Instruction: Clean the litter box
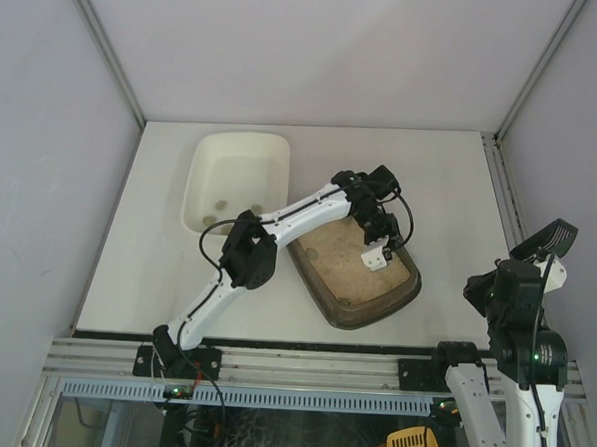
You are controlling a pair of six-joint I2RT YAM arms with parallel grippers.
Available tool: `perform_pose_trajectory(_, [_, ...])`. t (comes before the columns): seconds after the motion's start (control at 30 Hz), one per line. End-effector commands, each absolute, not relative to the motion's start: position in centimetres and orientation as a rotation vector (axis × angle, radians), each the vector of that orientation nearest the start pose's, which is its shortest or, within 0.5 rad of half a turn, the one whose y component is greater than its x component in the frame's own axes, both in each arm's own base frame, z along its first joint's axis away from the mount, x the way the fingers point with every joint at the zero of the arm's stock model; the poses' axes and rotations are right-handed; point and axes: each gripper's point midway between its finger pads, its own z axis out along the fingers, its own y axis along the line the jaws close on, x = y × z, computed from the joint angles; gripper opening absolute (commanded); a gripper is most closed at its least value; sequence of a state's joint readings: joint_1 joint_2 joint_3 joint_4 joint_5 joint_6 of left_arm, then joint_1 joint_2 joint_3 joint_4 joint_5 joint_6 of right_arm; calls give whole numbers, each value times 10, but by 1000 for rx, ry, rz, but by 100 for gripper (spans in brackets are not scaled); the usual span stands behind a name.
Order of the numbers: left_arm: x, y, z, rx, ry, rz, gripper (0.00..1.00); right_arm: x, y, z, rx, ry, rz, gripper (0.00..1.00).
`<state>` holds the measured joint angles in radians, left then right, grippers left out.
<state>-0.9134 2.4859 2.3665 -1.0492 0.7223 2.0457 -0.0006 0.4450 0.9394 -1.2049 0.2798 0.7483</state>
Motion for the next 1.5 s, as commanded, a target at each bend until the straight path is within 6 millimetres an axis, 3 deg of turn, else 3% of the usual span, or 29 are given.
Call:
perform_pose_trajectory(0.0, [238, -533, 134, 2195, -775, -325, 0, 142, -24, 217, 976, 2001, 85, 0])
perform_pose_trajectory(0.5, [164, -558, 129, 2109, -894, -459, 0, 129, -23, 211, 1009, 1980, 102, 0])
perform_pose_trajectory(0.7, [155, -550, 121, 2110, -881, -494, 2, 129, -23, 211, 1005, 1977, 102, 0])
perform_pose_trajectory(0.77, [161, -552, 123, 2085, -867, -477, 11, 130, -22, 212, 994, 1982, 110, 0])
perform_pose_trajectory(0.8, [165, -553, 126, 2074, -860, -470, 20, 131, -21, 212, 991, 1983, 115, 0])
perform_pose_trajectory(0.87, [174, -553, 132, 2058, -842, -453, 55, 134, -19, 214, 981, 1982, 133, 0])
perform_pose_trajectory(0.9, [177, -552, 136, 2055, -836, -443, 85, 135, -18, 215, 972, 1980, 142, 0])
perform_pose_trajectory(0.93, [181, -551, 141, 2053, -827, -430, 98, 136, -17, 216, 963, 1977, 150, 0])
perform_pose_trajectory(1.03, [193, -549, 165, 2034, -735, -415, 100, 141, -14, 222, 915, 1965, 170, 0])
perform_pose_trajectory(1.2, [241, -552, 215, 1911, -460, -276, 100, 153, -8, 241, 833, 1947, 211, 0])
perform_pose_trajectory(1.33, [285, -521, 236, 1896, -268, -201, 100, 175, 20, 253, 667, 2002, 351, 1])
perform_pose_trajectory(1.47, [323, -479, 263, 1875, -8, -190, 100, 205, 57, 245, 472, 2178, 533, 1])
